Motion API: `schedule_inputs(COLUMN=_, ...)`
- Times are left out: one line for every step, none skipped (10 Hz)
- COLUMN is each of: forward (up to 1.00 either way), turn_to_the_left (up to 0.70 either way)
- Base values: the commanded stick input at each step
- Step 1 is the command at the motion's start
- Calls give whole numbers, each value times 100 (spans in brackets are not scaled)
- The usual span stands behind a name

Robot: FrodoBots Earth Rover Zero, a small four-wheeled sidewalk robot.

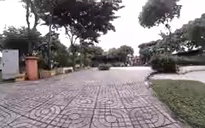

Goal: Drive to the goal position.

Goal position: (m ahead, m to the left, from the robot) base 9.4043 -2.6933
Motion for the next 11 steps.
schedule_inputs(forward=70, turn_to_the_left=0)
schedule_inputs(forward=70, turn_to_the_left=0)
schedule_inputs(forward=70, turn_to_the_left=0)
schedule_inputs(forward=70, turn_to_the_left=0)
schedule_inputs(forward=70, turn_to_the_left=0)
schedule_inputs(forward=70, turn_to_the_left=0)
schedule_inputs(forward=70, turn_to_the_left=0)
schedule_inputs(forward=70, turn_to_the_left=0)
schedule_inputs(forward=70, turn_to_the_left=0)
schedule_inputs(forward=70, turn_to_the_left=0)
schedule_inputs(forward=70, turn_to_the_left=0)
